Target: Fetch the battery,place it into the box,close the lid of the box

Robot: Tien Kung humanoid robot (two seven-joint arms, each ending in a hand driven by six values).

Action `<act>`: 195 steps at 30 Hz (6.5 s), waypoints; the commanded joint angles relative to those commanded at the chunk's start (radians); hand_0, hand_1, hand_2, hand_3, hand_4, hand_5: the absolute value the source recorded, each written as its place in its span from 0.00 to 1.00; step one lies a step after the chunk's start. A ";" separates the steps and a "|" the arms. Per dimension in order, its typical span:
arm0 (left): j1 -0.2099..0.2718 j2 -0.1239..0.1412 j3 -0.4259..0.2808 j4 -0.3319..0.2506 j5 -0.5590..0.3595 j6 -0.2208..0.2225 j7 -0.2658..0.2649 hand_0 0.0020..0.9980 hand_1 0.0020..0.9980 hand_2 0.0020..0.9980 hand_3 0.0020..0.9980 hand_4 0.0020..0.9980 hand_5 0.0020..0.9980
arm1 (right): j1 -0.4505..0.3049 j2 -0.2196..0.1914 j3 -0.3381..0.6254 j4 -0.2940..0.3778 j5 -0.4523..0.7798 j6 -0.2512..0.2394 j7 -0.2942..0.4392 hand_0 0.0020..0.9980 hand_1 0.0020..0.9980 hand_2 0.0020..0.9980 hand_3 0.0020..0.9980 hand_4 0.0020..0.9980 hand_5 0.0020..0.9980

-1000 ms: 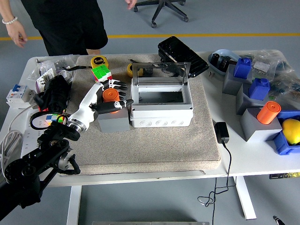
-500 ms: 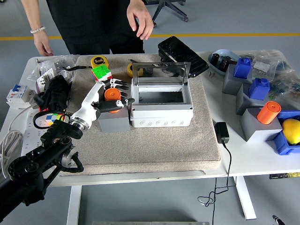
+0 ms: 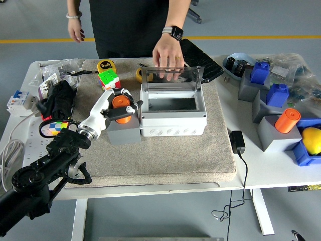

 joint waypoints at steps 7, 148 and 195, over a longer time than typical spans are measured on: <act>-0.007 -0.006 -0.003 0.001 -0.007 -0.003 -0.001 0.27 0.22 0.19 0.17 0.36 0.00 | 0.002 0.001 0.000 0.001 0.000 -0.004 0.006 0.66 0.64 0.65 0.54 0.88 0.44; -0.235 0.114 0.153 -0.222 0.298 -0.121 0.453 0.48 0.61 0.61 0.58 0.88 0.13 | 0.001 -0.012 0.029 0.013 -0.032 -0.027 0.027 0.66 0.64 0.64 0.53 0.88 0.44; -0.495 -0.076 0.186 0.043 0.594 -0.143 0.422 0.85 0.82 0.78 0.75 0.92 0.39 | 0.009 -0.019 0.013 0.016 -0.021 -0.032 0.026 0.66 0.64 0.64 0.53 0.88 0.44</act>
